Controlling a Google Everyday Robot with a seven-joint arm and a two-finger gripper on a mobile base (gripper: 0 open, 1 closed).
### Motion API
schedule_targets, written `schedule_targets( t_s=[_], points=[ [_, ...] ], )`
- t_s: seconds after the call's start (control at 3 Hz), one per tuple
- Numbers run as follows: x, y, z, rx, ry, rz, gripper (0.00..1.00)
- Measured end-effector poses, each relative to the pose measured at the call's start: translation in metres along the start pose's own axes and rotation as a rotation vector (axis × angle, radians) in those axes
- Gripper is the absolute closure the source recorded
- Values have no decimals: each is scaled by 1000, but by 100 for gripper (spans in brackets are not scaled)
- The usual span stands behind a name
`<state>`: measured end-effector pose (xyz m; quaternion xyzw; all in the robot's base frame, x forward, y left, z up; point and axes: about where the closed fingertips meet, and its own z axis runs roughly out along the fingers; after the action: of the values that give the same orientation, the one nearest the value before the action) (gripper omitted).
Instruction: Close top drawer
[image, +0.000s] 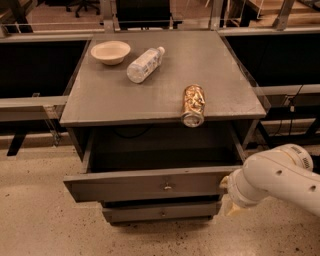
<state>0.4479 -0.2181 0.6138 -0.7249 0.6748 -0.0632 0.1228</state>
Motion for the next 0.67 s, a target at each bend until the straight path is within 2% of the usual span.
schedule_targets(
  t_s=[0.33,0.67],
  points=[
    [1,-41,-6,73,-13,4,64],
    [1,-42,-5,76,-13,3,94]
  ],
)
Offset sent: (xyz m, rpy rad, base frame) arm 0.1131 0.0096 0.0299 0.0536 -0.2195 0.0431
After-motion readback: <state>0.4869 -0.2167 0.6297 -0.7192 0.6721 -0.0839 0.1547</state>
